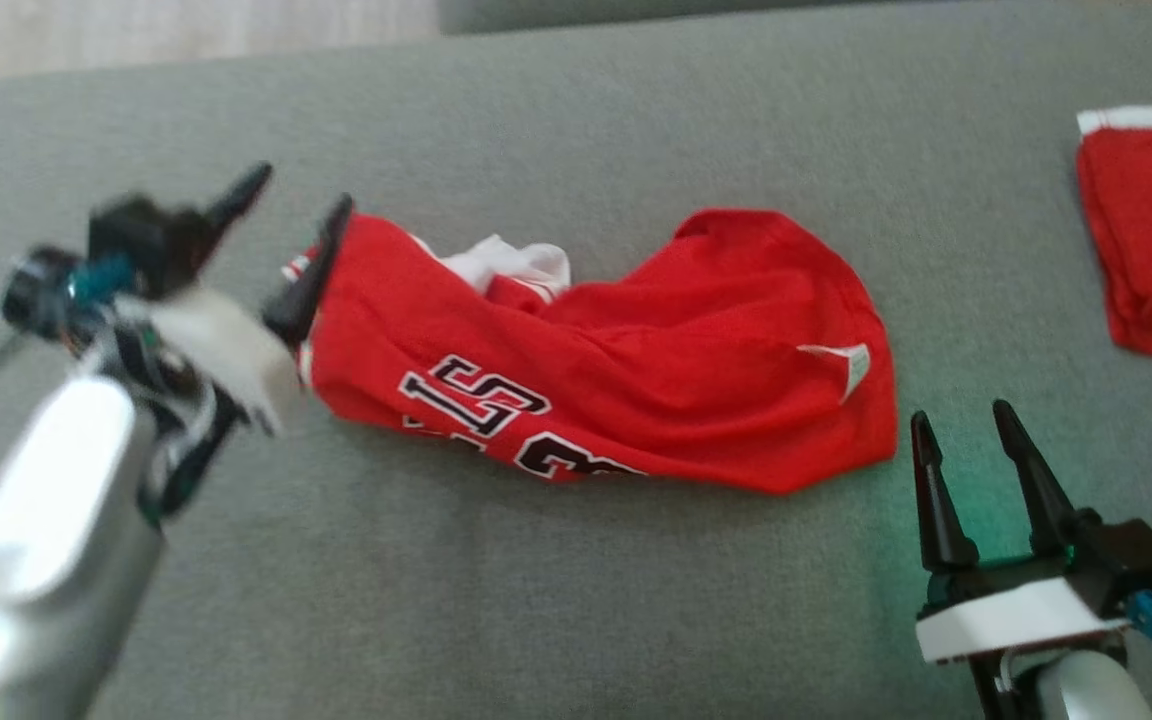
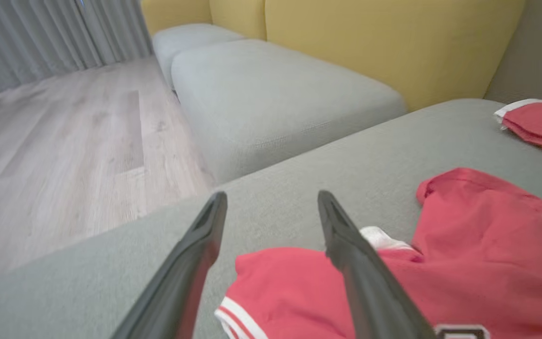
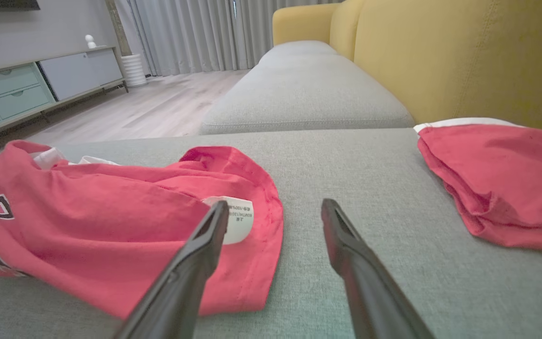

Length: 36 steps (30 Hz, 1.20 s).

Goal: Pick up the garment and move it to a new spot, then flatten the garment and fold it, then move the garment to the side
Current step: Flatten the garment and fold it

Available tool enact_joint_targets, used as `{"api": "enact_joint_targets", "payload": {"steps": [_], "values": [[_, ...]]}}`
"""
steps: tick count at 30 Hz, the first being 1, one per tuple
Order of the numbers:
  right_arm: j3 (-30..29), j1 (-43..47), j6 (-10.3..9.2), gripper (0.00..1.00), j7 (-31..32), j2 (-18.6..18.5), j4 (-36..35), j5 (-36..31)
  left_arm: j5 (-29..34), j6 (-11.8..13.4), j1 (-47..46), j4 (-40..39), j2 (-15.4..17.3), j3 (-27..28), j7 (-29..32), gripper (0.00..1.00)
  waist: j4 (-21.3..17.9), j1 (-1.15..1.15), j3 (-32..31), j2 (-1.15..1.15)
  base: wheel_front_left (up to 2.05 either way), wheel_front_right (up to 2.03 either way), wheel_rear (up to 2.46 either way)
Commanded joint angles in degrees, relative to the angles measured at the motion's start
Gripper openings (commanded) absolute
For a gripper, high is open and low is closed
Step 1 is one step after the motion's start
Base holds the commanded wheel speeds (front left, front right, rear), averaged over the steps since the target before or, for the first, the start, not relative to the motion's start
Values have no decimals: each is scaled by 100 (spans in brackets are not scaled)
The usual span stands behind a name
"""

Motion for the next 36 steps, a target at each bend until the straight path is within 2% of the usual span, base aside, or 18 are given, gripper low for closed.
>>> {"api": "enact_joint_targets", "payload": {"steps": [1,6,11,14,19,20,21,22,26,31,36], "values": [[161,-207,-5,100,-15,-82,-183,-1,-33,-35,-489,41,243,193,121,100,-211,-1,246,0,0,0,0],[235,-407,-5,100,-15,-103,-167,42,-282,-72,-1267,1200,399,-19,706,100,-498,-1,576,0,0,0,0],[268,-542,-5,100,-15,-100,-131,77,-758,-80,-1411,2095,491,-291,1358,100,-693,-1,716,0,0,0,0],[233,-546,-5,100,-15,-78,-127,85,-1151,-81,-1246,2250,548,-434,1639,100,-738,-1,716,0,0,0,0],[198,-507,-5,100,-15,-53,-128,79,-1441,-81,-1015,2173,737,-571,1577,100,-745,-1,674,0,0,0,0],[179,-496,-5,100,-15,-47,-132,78,-1483,-81,-959,2124,781,-625,1549,92,-734,-1,662,0,0,0,0],[159,-484,-5,100,-15,-42,-136,75,-1537,-81,-904,2063,801,-671,1512,14,-718,-1,650,0,0,0,0],[138,-474,-5,100,-15,-36,-141,72,-1588,-81,-855,1988,818,-725,1463,0,-695,-1,634,0,0,0,0],[121,-467,-5,100,-15,-18,-155,58,-1381,-82,-842,1709,972,-895,794,0,-589,-1,569,0,0,0,0],[74,-380,-5,100,-15,-19,-148,32,-1079,-82,-846,1424,943,-928,-161,0,-352,-1,356,0,0,0,0],[5,-215,-5,100,-15,-52,-143,18,-1087,-11,-410,727,960,-983,-448,0,15,-1,87,0,0,0,0]]}}
